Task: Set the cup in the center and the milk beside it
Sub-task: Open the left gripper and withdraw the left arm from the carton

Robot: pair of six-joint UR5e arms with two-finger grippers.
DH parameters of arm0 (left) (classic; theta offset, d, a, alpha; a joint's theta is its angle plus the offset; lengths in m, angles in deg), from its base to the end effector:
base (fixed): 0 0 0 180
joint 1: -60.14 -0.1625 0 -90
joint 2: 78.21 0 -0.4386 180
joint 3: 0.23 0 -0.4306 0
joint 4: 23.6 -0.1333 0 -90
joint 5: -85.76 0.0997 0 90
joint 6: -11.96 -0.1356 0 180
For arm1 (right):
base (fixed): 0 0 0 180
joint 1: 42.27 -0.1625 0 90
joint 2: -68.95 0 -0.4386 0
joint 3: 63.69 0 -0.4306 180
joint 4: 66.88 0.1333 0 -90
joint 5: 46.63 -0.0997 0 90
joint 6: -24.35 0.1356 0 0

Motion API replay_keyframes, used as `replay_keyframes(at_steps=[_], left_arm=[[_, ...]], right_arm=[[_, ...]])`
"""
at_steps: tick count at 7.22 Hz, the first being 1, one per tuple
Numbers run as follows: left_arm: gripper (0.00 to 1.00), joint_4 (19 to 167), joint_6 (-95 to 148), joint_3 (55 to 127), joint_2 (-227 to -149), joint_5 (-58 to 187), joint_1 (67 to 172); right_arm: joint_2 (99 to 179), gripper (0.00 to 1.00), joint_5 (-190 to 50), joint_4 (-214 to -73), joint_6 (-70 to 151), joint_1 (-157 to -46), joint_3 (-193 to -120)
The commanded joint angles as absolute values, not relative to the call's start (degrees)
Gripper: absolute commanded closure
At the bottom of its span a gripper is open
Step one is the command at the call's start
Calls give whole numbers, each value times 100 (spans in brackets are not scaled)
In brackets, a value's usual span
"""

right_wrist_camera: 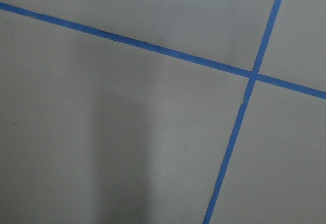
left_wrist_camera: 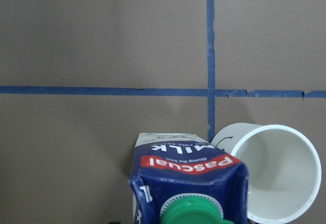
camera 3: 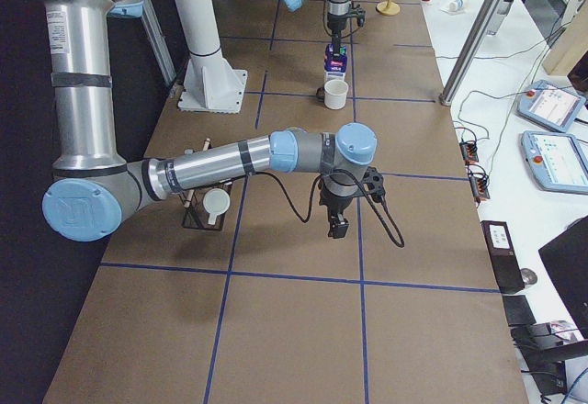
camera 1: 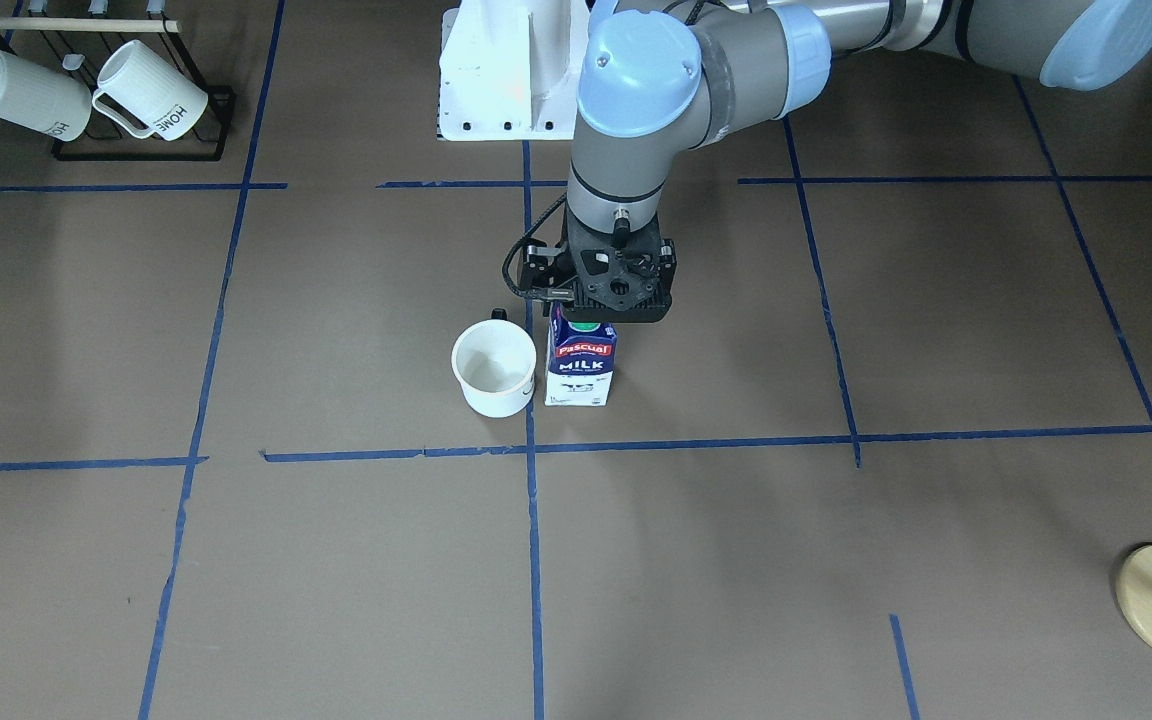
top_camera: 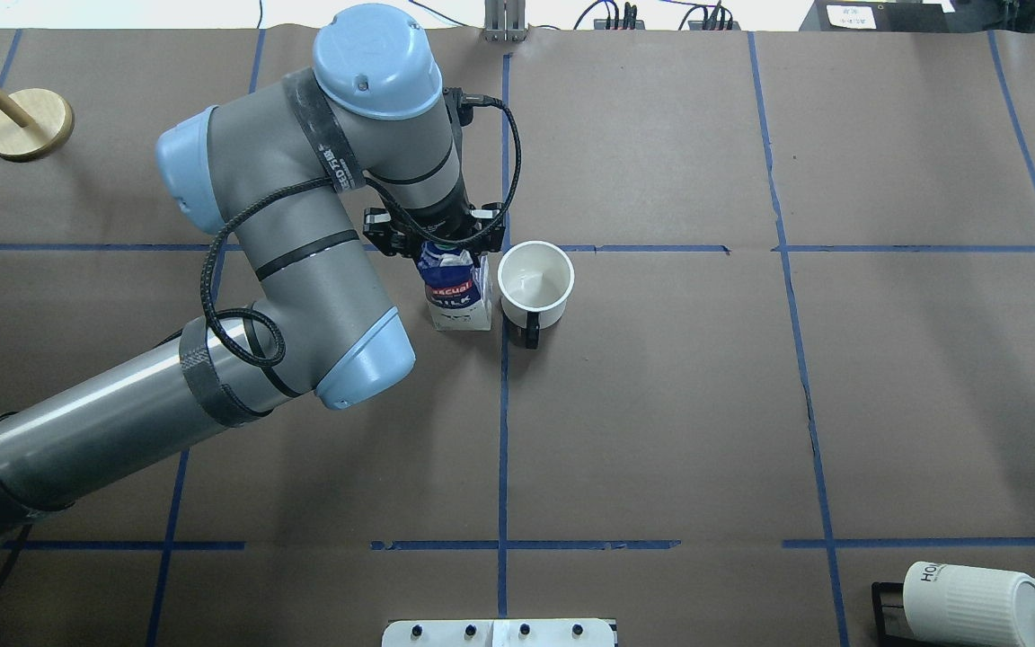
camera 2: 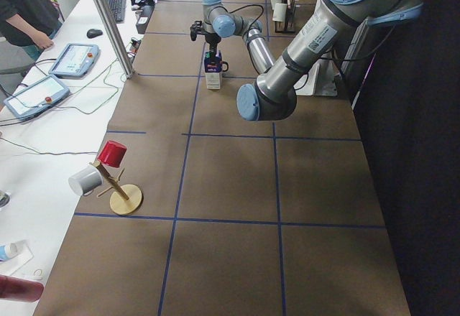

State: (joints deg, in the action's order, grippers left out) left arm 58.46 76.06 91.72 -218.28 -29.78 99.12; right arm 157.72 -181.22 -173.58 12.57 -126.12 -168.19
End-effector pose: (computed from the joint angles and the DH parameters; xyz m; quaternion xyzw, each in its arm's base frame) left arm 0.5422 -0.5350 0.1231 0.0234 0.4188 -0.0206 0.9076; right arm -0.0180 -0.5230 0.5825 0.0108 -0.3793 -0.1410 0.9144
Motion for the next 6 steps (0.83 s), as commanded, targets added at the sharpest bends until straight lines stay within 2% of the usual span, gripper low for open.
replay_keyframes(at_steps=[1,2,3,6], left_arm=[[0,4985,7142,9721,-21813,-3017,10266],[0,4431,6398,10116,-21656,-3104,10651],[0,4408,5503,10538,-20985,-3557,11177],[0,4425,1918,10709,-19147,-4571,13023]], right_arm=[[15772,0,-18128,-17358,1257,-12612,-16819],[15772,0,-18128,-17358,1248,-12612,-16819],[15763,0,-18128,-17358,1239,-12612,-16828],[16043,0,-18093,-17349,1231,-12751,-16828]])
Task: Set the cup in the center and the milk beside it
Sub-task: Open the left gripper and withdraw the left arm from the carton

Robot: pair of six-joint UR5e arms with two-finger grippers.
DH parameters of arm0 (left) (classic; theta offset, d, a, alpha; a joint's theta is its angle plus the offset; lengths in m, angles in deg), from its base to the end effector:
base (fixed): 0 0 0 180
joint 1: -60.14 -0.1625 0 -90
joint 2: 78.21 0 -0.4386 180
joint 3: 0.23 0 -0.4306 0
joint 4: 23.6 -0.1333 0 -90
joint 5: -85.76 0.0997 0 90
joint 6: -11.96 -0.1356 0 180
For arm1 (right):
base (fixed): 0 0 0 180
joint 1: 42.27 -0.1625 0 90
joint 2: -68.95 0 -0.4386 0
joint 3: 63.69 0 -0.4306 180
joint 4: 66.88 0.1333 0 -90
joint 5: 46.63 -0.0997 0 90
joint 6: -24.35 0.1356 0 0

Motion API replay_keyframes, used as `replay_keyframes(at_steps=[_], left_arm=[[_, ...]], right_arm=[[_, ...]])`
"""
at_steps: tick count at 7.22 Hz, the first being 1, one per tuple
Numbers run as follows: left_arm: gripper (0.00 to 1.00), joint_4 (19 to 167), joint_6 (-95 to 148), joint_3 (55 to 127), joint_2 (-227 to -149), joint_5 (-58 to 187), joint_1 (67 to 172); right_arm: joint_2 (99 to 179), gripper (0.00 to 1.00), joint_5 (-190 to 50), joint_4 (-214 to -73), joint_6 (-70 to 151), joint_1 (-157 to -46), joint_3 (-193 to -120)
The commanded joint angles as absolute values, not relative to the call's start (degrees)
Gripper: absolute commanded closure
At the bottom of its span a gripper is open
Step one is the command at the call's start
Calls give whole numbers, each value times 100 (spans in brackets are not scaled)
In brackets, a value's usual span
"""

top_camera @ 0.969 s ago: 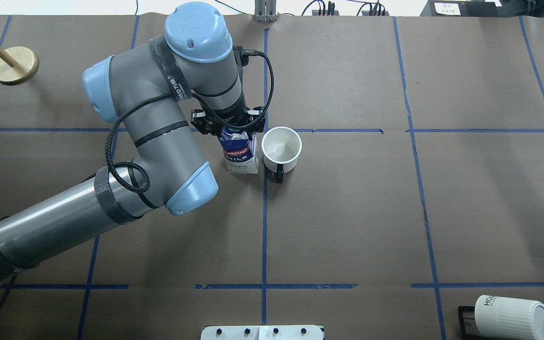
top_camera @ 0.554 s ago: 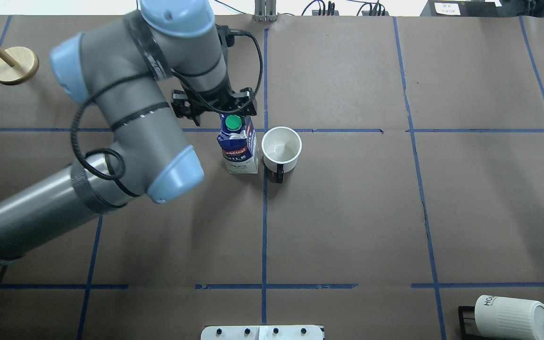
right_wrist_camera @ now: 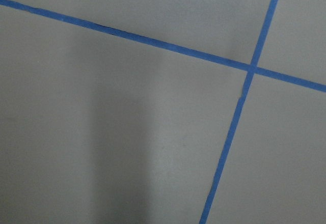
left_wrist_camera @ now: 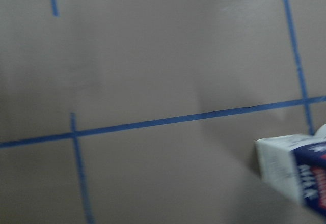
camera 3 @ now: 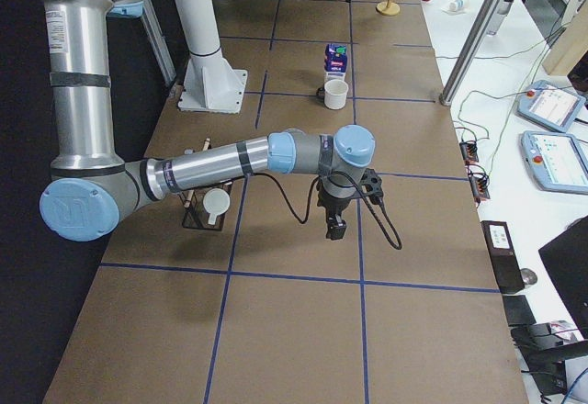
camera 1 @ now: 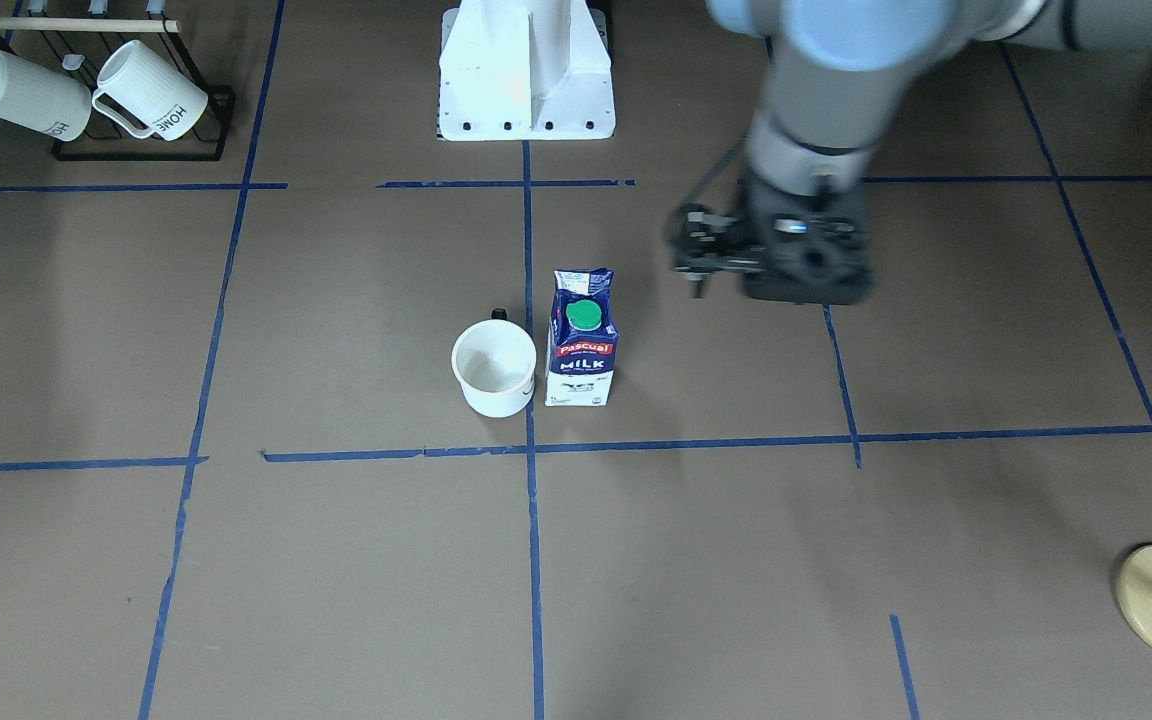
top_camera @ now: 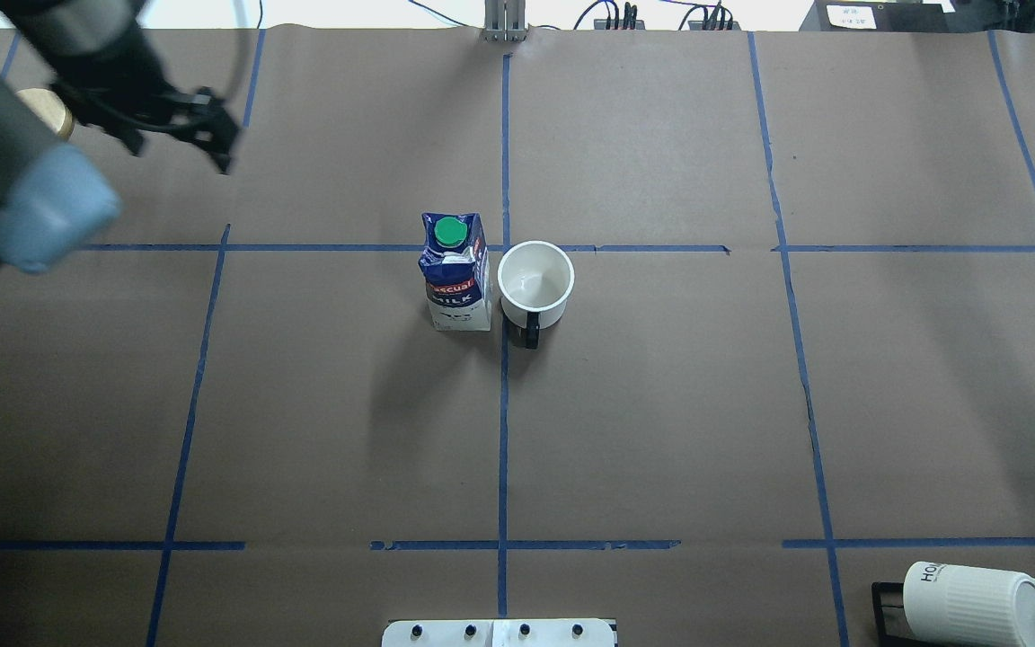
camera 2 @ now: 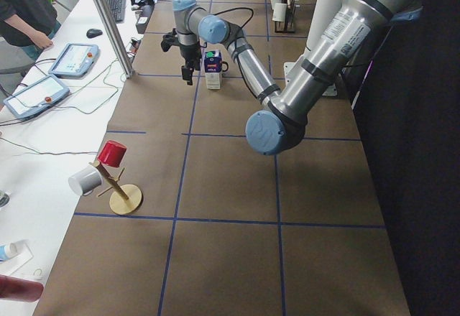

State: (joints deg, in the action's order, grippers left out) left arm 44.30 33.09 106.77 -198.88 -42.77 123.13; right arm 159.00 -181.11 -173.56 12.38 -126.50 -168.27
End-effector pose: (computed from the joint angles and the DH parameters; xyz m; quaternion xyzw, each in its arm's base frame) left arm 0.2514 -0.6008 0.2741 0.0595 0.3790 0.1201 0.9156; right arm -0.0134 -0.5137 0.5935 0.0031 -0.3788 -0.1357 0.9155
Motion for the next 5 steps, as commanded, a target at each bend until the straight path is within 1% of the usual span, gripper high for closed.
replay_keyframes(at_steps=[1,3,4,5], left_arm=[[0,4451,1421,10709,-18706,-4686,13498],[0,4451,452,10595,-17810,-4731,14316],[0,4451,379,10481,-17535,-4766,14790],[0,4634,126,10498,-17072,-4792,14934]], right_arm=[[16175,0,-18084,-17349,1231,-12900,-16828],[16316,0,-18058,-17340,1335,-13042,-16846],[16343,0,-18023,-17210,1527,-13069,-16872],[16474,0,-17953,-16843,1599,-13069,-16837]])
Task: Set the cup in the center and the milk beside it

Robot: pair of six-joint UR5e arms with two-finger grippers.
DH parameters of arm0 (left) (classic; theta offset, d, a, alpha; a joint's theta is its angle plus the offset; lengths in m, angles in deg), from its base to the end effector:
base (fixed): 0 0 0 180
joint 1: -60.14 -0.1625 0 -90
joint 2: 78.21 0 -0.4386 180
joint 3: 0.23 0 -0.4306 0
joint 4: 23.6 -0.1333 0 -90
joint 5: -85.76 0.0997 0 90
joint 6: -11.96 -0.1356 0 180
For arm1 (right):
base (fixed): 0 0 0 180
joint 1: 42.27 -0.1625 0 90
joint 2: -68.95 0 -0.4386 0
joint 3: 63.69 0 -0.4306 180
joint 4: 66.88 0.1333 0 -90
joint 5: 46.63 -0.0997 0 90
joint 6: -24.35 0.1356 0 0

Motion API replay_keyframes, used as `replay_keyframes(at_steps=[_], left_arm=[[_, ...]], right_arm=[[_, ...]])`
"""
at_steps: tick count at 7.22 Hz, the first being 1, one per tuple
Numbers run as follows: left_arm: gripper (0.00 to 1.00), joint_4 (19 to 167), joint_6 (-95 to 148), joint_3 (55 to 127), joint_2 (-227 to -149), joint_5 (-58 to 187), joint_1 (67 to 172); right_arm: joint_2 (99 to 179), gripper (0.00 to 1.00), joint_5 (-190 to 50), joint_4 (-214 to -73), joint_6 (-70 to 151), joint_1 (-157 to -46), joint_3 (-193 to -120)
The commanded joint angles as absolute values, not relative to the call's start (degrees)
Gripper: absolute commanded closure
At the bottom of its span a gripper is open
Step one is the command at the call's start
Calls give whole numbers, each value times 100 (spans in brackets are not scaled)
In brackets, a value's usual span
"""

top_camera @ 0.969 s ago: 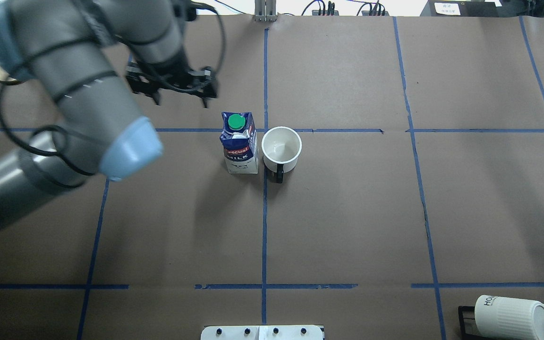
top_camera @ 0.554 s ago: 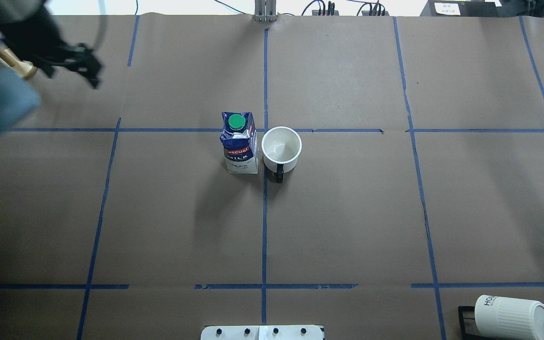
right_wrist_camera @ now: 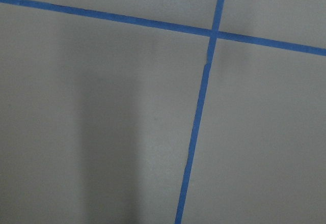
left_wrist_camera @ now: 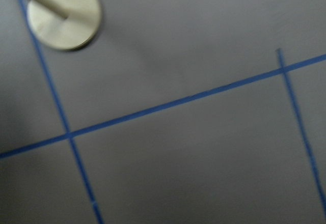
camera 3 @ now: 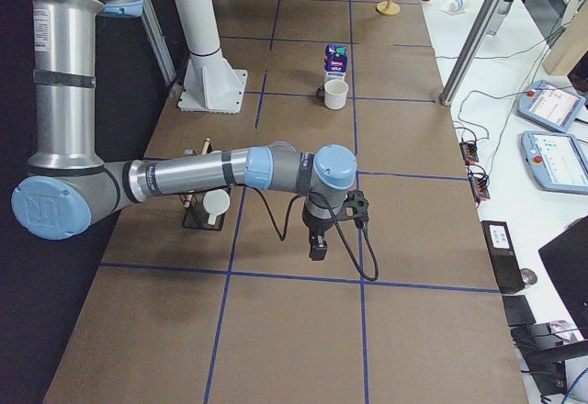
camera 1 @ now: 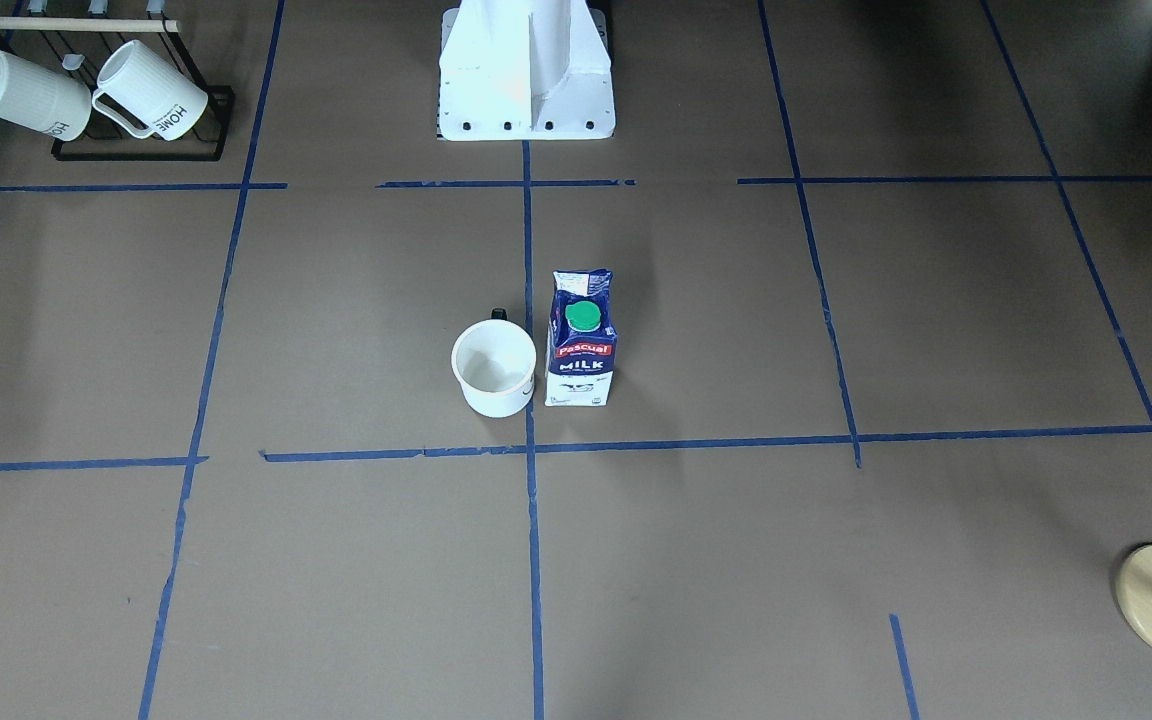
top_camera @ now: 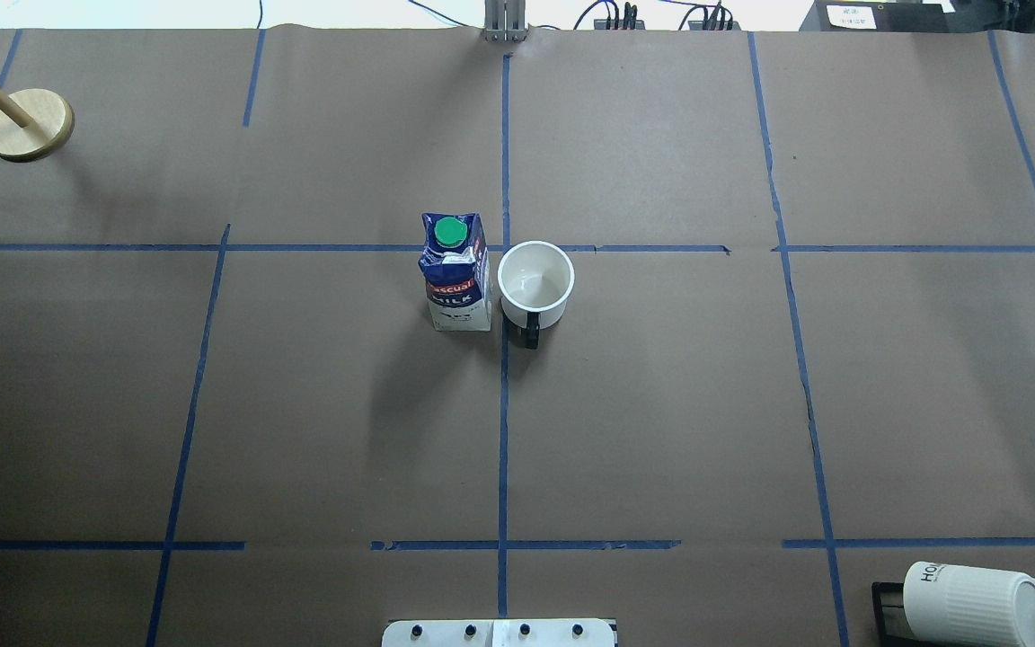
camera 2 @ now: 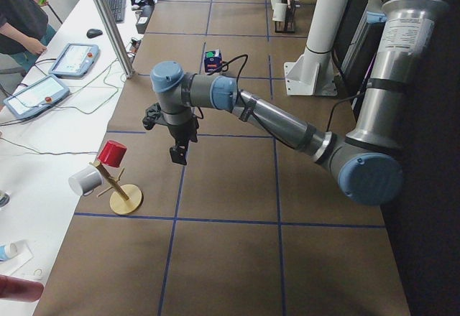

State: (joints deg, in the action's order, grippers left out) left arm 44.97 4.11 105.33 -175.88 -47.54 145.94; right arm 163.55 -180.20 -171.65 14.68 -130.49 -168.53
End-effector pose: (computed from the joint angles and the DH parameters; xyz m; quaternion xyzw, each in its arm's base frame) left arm 0.0006 -0.5584 0.5228 0.0263 0.3682 0.1033 0.9236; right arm 0.0249 -0.4812 0.6290 -0.0111 -0.3725 -0.0780 0.9247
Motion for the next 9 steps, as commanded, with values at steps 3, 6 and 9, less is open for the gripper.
replay_keyframes(at_steps=[3,6,9], left_arm=[[0,5750,-44,9991,-16355,-4940,15014],[0,5970,54,9848,-16417,-5100,14988],[0,6033,36,9935,-16425,-5056,14979]], right_arm=[[16493,0,-17970,-16778,1837,-13060,-16863],[16519,0,-17988,-16778,1837,-13069,-16890],[16519,0,-17996,-16769,1837,-13060,-16890]])
